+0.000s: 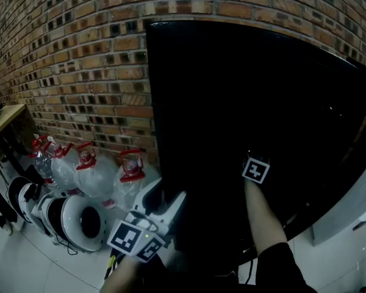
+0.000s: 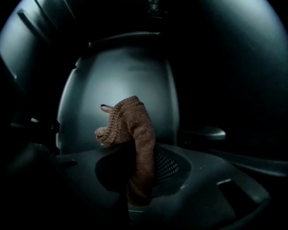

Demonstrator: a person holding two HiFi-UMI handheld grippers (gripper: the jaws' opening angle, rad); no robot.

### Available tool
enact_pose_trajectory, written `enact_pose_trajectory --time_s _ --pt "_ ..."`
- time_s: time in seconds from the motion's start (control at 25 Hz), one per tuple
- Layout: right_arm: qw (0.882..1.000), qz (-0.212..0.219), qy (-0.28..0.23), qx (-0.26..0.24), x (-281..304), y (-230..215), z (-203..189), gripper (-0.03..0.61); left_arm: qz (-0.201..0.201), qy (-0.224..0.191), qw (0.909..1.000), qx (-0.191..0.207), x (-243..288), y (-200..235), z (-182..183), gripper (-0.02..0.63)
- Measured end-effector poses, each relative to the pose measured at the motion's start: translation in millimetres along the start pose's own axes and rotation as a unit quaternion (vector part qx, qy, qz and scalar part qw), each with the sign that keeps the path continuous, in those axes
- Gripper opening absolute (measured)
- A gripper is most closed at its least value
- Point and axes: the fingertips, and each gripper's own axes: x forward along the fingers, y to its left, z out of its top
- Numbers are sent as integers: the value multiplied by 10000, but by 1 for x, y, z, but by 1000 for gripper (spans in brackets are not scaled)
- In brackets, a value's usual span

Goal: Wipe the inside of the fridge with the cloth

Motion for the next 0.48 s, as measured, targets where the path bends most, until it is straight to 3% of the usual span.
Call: enact_pose_trajectory --time_s 0.36,0.48 --pt "9997 -216 -71 57 0 -11 -1 74 -10 5 10000 1 0 1 0 244" --pt "9992 243 -230 207 -3 2 -1 72 7 -6 10000 9 0 2 -1 244"
